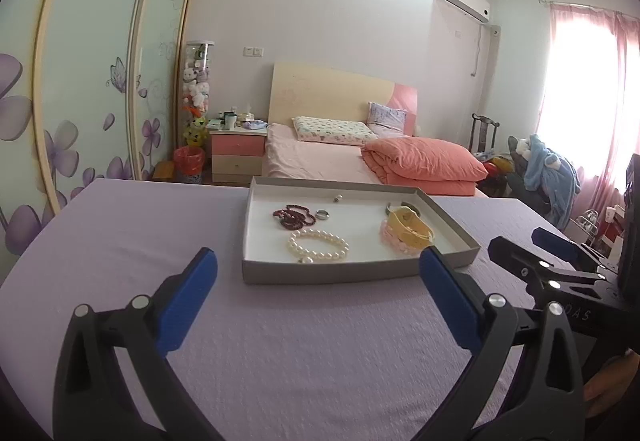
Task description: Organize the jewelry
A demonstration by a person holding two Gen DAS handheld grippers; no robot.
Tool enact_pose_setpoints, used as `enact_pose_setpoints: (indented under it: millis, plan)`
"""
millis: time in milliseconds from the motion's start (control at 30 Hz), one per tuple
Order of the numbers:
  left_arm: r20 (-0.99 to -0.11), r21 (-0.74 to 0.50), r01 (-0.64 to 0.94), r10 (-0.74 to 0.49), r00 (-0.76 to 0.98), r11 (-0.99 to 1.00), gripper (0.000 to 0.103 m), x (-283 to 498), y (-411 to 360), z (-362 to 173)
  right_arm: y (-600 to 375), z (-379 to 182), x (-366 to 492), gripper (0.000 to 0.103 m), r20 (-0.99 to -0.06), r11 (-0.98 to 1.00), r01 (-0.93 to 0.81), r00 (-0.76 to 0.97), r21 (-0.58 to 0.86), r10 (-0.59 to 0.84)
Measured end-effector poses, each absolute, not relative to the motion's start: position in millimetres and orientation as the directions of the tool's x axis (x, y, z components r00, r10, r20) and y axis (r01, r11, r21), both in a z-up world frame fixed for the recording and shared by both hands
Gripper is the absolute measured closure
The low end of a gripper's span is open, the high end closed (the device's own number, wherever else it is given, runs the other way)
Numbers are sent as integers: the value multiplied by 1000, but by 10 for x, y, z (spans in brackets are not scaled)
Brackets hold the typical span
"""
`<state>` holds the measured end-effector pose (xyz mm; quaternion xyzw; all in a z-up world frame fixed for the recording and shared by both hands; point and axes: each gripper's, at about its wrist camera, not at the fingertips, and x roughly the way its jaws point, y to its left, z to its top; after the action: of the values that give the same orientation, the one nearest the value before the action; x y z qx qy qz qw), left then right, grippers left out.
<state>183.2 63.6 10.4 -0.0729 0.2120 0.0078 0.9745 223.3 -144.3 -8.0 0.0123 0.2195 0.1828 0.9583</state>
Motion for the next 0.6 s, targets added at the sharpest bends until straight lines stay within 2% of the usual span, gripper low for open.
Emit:
enact_pose_setpoints:
  millis: [600]
  plan:
    - [-411,-163,-22,-47,911,986,2,1780,598,-22,-1465,-181,2105,1,-426,934,-346,835,87,349]
